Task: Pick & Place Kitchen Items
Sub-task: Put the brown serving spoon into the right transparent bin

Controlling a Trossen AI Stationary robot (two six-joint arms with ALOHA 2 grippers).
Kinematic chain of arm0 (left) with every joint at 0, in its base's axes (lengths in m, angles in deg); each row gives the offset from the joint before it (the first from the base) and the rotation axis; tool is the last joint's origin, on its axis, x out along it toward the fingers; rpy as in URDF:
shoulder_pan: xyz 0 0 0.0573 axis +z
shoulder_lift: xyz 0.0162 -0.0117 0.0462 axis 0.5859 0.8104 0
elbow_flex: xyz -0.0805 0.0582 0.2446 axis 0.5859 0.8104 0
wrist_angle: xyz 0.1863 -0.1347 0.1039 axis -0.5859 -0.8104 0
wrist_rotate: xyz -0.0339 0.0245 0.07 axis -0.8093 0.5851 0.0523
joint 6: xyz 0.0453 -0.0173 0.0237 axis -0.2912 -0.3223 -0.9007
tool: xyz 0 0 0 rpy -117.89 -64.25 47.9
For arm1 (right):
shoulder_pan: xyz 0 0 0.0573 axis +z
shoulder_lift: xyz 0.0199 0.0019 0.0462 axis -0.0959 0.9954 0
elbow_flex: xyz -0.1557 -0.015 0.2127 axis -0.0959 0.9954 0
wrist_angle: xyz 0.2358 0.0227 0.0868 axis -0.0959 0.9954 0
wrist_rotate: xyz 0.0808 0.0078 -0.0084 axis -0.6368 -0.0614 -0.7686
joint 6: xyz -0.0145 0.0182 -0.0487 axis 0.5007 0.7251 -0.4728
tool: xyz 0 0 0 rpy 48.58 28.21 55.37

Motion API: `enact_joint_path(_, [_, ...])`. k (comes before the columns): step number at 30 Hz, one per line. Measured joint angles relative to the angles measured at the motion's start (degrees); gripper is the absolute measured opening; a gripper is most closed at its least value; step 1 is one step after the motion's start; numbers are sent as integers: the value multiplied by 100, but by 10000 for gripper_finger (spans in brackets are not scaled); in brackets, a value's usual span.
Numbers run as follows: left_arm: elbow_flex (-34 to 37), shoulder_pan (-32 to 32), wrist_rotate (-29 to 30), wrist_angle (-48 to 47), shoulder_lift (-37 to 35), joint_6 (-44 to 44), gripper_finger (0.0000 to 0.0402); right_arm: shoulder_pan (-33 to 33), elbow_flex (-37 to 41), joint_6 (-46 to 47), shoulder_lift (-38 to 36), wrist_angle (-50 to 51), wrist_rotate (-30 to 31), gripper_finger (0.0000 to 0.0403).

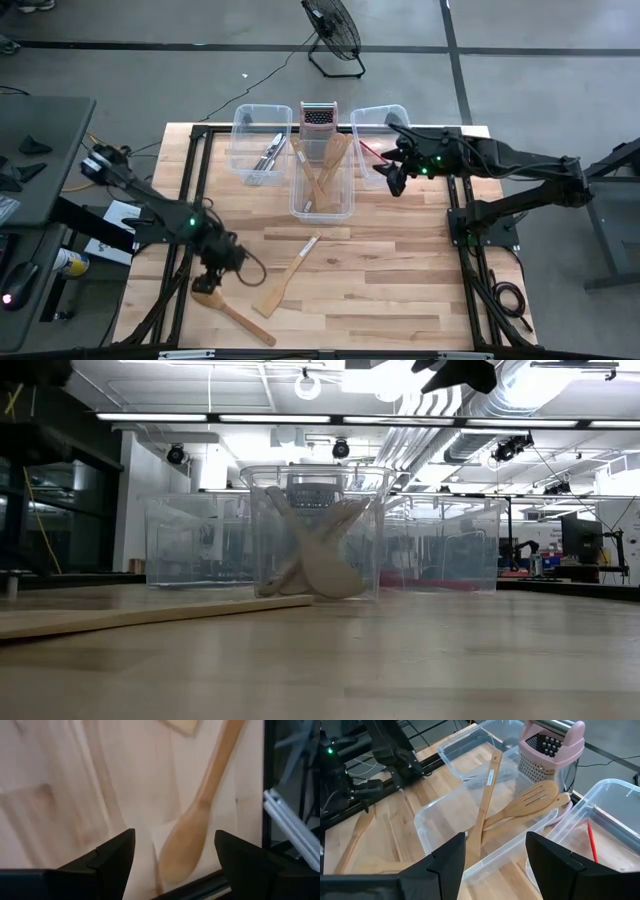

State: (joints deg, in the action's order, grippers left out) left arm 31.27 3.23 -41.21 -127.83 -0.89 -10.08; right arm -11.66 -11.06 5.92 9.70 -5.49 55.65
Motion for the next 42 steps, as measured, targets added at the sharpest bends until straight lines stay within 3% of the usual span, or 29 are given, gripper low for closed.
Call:
enact_joint_path(9, [0, -1044, 139, 812, 787, 1123, 271, 258, 0, 55, 2, 109, 22, 201])
enact_joint_path(20, [-2, -2014, 1218, 1276, 1359, 1301, 271, 498, 0, 357, 2, 114, 319, 201])
enact_joint_path(31, [-2, -2341, 1592, 1995, 1917, 1257, 271, 510, 0, 653, 4, 122, 476, 201])
enact_joint_path(42, [-12, -2331, 1596, 2437, 2445, 659, 271, 510, 0, 745, 4, 172, 476, 201])
